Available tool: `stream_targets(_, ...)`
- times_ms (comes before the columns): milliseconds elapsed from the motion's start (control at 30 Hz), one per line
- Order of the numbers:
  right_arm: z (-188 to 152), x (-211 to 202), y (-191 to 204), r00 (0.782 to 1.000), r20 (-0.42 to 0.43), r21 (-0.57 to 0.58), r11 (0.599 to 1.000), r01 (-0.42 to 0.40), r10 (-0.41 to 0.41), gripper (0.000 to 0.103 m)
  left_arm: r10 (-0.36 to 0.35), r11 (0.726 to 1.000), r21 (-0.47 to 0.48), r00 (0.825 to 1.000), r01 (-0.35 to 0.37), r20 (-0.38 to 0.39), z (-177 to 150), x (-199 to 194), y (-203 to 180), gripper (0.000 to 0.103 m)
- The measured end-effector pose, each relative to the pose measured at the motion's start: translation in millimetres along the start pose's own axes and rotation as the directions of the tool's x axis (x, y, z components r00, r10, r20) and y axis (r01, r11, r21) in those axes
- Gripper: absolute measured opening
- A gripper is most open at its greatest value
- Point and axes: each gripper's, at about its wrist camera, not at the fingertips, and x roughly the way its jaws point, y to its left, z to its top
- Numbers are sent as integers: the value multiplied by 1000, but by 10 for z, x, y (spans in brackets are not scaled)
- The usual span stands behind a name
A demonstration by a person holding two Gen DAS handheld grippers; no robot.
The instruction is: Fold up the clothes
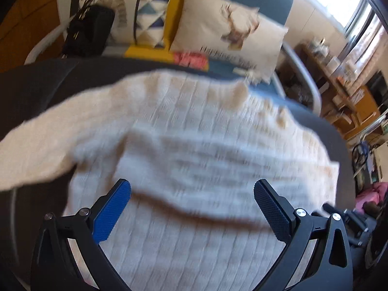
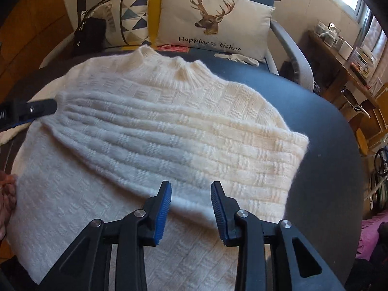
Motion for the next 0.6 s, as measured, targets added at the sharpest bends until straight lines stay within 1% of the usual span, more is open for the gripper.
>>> stream_targets(33,-25,-36,14,1000,7,8,1000,-15,15,34,1,1000,-26,1000,-1,-2,-72,-67,14,103)
stream_targets(100,-47,-83,30,998,7,43,998,-55,55,34,-21,998,-63,1000,21,2,-226,-211,86,103)
stream_targets(167,-38,-84,78,997,-5,73,994,-81,81,34,12,998,-59,1000,-12,1,-337,-316,136,103)
stream_targets(267,-31,-56,171,991,-43,111,987,-119,125,34,33,996,-81,999,-35,-23,-391,-355,247,103)
stream_targets(333,-55,-83,200,989,-27,138,980,-141,146,34,52,994,-93,999,-52,-7,-380,-413,306,103)
stream_targets(400,-67,-89,216,988,-21,151,978,-147,152,34,57,991,-124,998,-55,13,-361,-476,382,103)
stream_targets(467,-84,-75,207,991,-24,184,975,-127,134,34,69,988,-142,997,-65,17,-357,-530,438,103)
stream_targets(533,-108,-23,181,989,-70,236,966,-109,129,34,82,986,-147,996,-77,26,-374,-618,480,103)
stream_targets(600,-126,46,142,979,-118,274,953,-129,166,34,84,984,-161,996,-76,40,-387,-714,515,103)
